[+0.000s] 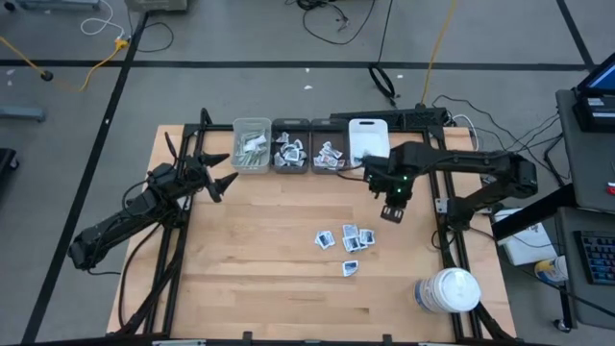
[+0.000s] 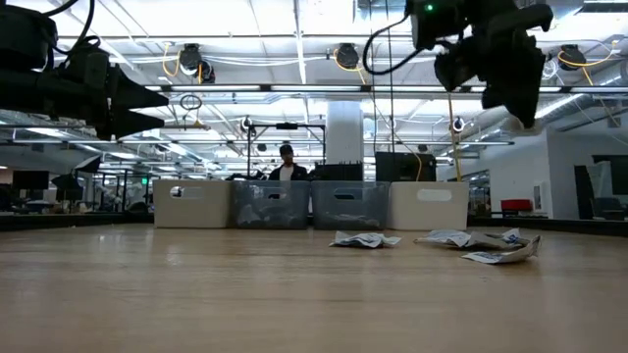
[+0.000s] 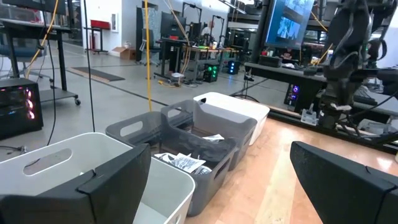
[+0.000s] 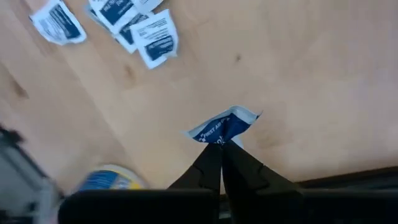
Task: Pick & Place First Aid Supplies
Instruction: Put the alcohol pad into the white bin
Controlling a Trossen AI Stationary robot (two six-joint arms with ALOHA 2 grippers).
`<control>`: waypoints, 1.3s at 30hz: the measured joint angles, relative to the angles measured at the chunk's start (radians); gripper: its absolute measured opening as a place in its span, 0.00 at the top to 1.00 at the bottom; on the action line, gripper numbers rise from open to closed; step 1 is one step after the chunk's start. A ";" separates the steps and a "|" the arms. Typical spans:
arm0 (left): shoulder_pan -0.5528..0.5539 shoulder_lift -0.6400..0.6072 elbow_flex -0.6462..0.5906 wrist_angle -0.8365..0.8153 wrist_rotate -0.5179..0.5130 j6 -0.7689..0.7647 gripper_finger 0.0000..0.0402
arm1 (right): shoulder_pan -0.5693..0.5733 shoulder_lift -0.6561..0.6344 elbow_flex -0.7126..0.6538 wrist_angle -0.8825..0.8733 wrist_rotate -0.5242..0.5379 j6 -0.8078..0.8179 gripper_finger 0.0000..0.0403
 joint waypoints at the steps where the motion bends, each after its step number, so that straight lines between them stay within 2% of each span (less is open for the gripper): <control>1: 0.000 0.000 0.000 0.000 0.000 0.000 0.02 | -0.005 0.001 0.011 -0.005 0.021 -0.033 1.00; 4: 0.000 0.000 0.000 0.000 0.000 0.000 0.02 | -0.048 0.045 0.052 -0.010 0.069 -0.141 1.00; 11: 0.000 0.000 0.000 0.000 0.000 0.000 0.02 | -0.251 0.208 0.180 0.040 0.146 -0.345 1.00; 15: 0.000 0.000 0.000 0.000 0.000 0.000 0.02 | -0.369 0.315 0.269 0.051 0.189 -0.400 1.00; 21: 0.000 0.000 0.000 0.000 0.000 0.000 0.02 | -0.492 0.428 0.370 0.079 0.189 -0.415 1.00; 35: 0.000 0.000 0.000 0.000 0.000 0.000 0.02 | -0.493 0.521 0.256 0.357 0.221 -0.413 1.00; 39: 0.000 0.000 0.000 0.000 0.000 0.000 0.02 | -0.492 0.521 0.235 0.412 0.254 -0.410 0.95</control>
